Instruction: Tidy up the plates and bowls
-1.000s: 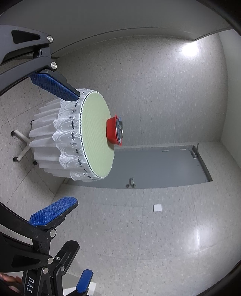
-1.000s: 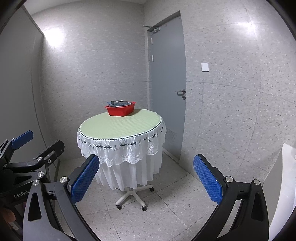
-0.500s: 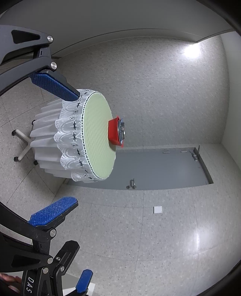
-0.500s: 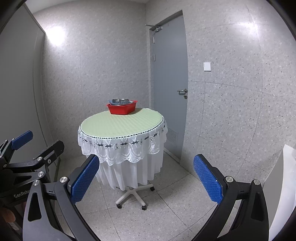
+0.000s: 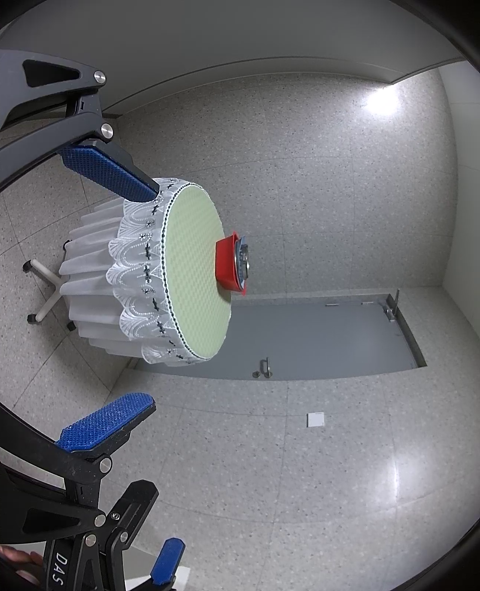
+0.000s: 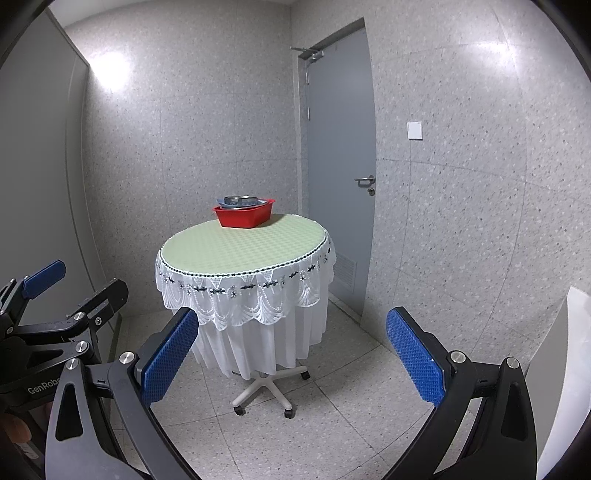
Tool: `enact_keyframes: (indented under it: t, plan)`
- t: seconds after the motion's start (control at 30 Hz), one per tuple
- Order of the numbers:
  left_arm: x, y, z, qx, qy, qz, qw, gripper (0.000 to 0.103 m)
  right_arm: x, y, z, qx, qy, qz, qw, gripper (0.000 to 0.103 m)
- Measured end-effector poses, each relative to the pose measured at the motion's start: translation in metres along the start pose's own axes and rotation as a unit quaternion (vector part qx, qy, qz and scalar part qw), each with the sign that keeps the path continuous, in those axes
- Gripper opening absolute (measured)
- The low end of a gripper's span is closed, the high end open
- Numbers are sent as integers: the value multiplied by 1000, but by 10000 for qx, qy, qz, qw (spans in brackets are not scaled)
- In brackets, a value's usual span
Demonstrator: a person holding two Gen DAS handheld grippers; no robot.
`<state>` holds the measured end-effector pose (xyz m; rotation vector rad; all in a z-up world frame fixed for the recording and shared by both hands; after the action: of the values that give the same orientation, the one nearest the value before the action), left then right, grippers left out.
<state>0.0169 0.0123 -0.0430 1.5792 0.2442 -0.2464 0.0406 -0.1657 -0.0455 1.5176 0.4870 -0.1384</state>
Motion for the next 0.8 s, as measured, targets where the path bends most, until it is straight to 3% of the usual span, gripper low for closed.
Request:
enact_keyframes:
  t: [0.8]
  plan:
    - [8,0,8,12,32,-48,10000,102,10,1,6,55,36,-109,9999,103]
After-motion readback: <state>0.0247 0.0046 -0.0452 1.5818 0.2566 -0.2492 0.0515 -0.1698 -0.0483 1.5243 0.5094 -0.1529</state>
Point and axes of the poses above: each gripper's, at about its wrist camera, not at the fingertips, and x roughly the way its jaws point, z to its right, y to its top, the point moved 3 cm from there along x, roughly the way its jaws point, and after that the axes turned 1 degree about -z, right-handed, at the moved point
